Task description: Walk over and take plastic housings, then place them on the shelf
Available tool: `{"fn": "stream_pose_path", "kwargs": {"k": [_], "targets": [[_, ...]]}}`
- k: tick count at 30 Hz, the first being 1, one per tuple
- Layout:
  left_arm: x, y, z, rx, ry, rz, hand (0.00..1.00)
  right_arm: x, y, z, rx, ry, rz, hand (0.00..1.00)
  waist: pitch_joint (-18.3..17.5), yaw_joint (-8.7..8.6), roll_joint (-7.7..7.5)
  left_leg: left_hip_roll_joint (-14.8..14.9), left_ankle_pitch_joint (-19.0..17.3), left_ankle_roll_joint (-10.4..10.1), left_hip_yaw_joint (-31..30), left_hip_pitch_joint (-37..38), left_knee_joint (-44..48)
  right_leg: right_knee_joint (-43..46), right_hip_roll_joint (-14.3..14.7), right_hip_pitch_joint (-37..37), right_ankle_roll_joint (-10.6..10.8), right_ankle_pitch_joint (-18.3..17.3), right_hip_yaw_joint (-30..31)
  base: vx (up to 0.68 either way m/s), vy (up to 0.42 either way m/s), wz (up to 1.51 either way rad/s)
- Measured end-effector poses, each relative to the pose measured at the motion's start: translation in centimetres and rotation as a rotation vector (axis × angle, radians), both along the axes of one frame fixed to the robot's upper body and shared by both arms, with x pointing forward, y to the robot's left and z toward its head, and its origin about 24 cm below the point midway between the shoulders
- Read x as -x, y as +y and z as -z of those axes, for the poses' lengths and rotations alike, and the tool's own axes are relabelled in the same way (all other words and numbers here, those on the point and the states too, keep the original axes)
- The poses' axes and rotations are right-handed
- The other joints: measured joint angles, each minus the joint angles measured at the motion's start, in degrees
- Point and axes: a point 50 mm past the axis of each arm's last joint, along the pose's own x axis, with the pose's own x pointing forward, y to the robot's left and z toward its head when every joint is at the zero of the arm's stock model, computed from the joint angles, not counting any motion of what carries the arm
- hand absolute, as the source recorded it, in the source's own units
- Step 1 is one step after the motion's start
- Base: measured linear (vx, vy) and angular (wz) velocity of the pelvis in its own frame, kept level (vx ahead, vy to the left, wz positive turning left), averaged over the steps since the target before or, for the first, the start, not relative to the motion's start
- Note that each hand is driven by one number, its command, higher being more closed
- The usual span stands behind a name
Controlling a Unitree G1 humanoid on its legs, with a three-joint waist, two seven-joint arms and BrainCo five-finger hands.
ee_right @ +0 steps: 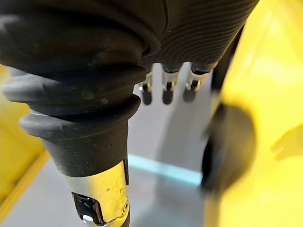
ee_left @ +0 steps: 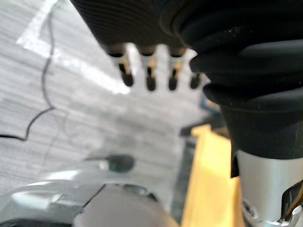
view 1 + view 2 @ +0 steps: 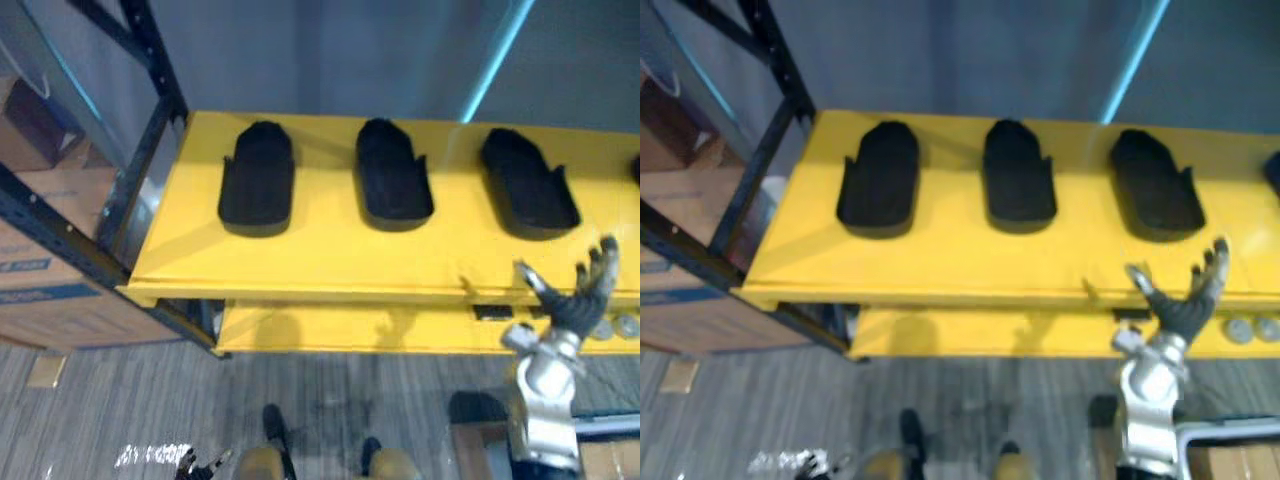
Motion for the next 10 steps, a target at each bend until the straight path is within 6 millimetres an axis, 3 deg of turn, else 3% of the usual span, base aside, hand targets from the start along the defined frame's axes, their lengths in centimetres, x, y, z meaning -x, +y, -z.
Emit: {"fn": "stream_pose_path", "kwargs": {"k": [2,3,5,10], "targets": [[0.3,0.1,0.1,0.001,0.018,-0.012,0.0,1.0,-0.2,2.0,-0.065,0.043,0.033,0.0,-0.6,-0.63,0.31,0.05,-0.32,-0.12,0.58,0.53,-0.01,-0.14,0.04,0.23,0.0,0.0,0.58,0.03,0.009,-0.2],[0.3,0.1,0.1,0.003,0.023,-0.017,0.0,1.9,-0.4,3.8,-0.119,0.089,0.068,0.0,-0.97,-1.02,0.55,0.04,-0.5,-0.28,0.69,0.76,-0.01,-0.39,0.1,0.53,0.02,0.01,0.58,0.03,0.004,-0.11],[-0.1,0.1,0.1,0.01,0.015,-0.035,0.0,5.0,-0.2,9.2,-0.286,0.268,0.166,0.0,-1.63,-1.01,1.0,0.28,-1.0,-0.51,1.94,1.67,-0.01,-0.6,0.34,0.9,-0.01,0.01,1.45,0.02,0.005,-0.21],[-1.2,-0.3,0.2,0.037,0.011,-0.042,0.0,10.6,1.5,16.7,-0.499,0.618,0.232,0.0,-1.98,-0.93,1.61,0.34,-1.7,-0.76,3.04,3.59,-0.02,-1.45,0.23,2.61,-0.04,0.04,2.08,0.02,0.016,-0.13]]}}
